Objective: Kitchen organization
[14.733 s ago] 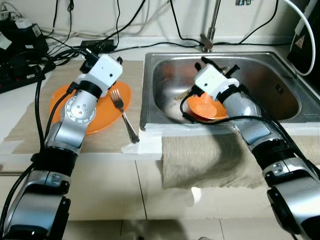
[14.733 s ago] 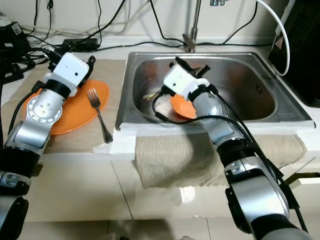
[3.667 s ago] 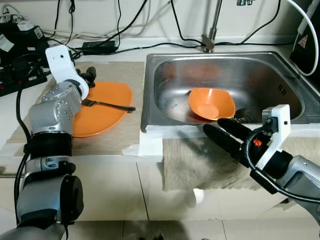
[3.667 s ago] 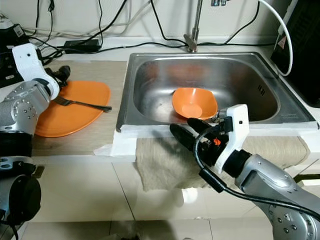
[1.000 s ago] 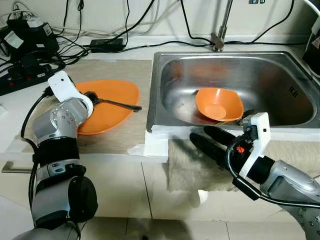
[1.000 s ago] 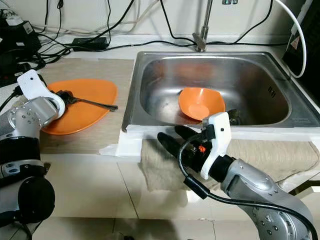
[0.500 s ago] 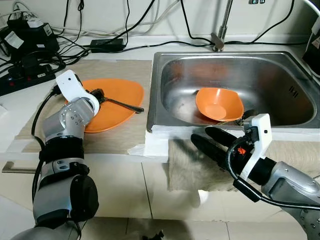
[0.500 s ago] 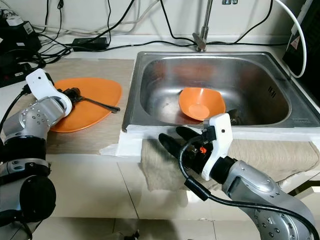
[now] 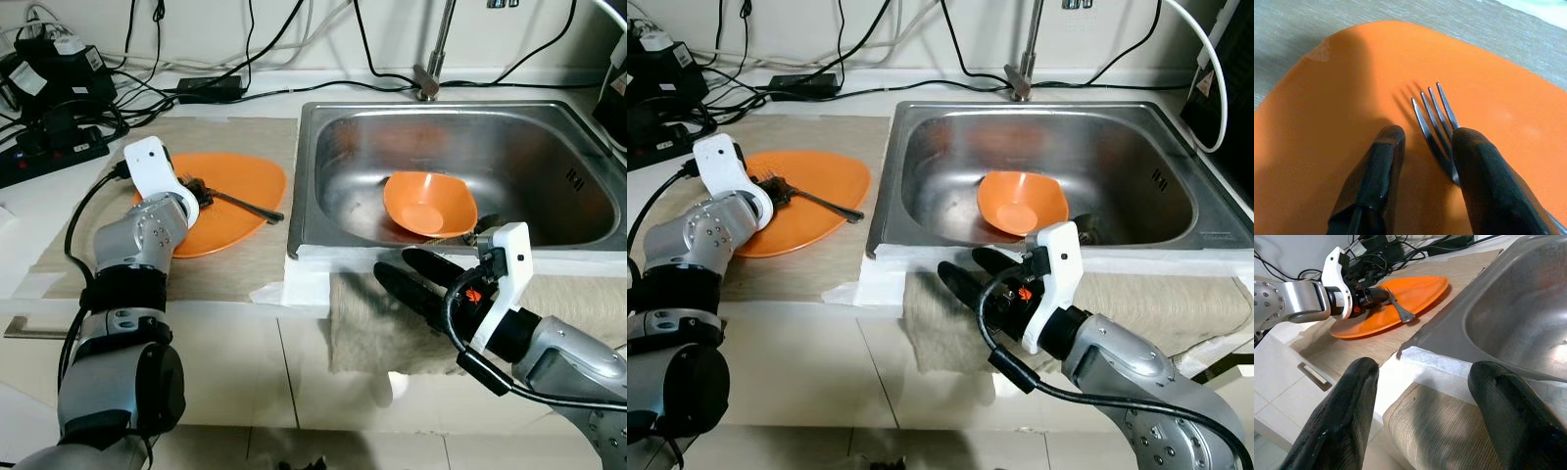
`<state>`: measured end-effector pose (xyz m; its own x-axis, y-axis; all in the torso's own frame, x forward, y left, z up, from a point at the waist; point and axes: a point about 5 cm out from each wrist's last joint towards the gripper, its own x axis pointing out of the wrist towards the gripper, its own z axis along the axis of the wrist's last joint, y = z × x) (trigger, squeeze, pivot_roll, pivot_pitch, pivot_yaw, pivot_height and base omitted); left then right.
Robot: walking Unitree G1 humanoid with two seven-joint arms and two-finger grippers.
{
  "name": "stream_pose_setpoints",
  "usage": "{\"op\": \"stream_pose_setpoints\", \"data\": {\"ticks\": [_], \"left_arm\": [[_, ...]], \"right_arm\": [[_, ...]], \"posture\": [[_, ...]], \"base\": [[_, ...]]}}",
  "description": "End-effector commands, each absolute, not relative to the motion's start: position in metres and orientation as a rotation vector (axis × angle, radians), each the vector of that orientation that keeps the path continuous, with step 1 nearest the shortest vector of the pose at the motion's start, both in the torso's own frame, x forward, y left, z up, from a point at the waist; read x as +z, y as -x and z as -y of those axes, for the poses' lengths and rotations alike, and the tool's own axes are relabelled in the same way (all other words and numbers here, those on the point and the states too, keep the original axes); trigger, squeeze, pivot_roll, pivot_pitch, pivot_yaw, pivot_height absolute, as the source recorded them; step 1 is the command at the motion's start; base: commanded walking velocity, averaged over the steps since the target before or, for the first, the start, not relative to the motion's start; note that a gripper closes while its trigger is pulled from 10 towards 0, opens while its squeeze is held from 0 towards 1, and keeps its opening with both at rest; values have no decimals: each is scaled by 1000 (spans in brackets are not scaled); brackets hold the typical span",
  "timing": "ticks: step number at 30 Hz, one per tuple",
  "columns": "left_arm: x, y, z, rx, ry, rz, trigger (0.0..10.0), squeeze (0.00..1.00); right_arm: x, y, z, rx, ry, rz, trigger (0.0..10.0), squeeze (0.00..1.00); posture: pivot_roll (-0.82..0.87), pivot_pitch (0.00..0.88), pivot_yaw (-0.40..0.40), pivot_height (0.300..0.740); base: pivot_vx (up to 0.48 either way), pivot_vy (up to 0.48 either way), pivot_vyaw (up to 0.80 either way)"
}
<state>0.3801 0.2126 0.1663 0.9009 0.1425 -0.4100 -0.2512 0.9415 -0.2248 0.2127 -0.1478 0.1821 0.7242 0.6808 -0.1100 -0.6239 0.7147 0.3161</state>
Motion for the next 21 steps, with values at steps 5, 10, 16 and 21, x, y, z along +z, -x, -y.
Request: {"op": "stream_pose_setpoints", "data": {"ticks": [5, 10, 16, 21], "left_arm": [[154, -378, -215, 182, 243, -447, 0, 0], [158, -380, -220, 182, 241, -418, 0, 0], [175, -383, -226, 188, 265, -343, 0, 0], [201, -385, -234, 194, 278, -251, 0, 0]], "right_arm": [[186, -212, 146, 739, -263, -207, 10000, 0], [188, -212, 146, 743, -265, -204, 10000, 0], [187, -212, 146, 744, -264, -209, 10000, 0], [185, -212, 146, 746, -266, -216, 10000, 0]], "posture": [[-108, 0, 84, 740], [-108, 0, 84, 740], [-105, 0, 83, 740], [-92, 0, 79, 740]], "base": [[0, 0, 0], [0, 0, 0], [0, 0, 0], [0, 0, 0]]}}
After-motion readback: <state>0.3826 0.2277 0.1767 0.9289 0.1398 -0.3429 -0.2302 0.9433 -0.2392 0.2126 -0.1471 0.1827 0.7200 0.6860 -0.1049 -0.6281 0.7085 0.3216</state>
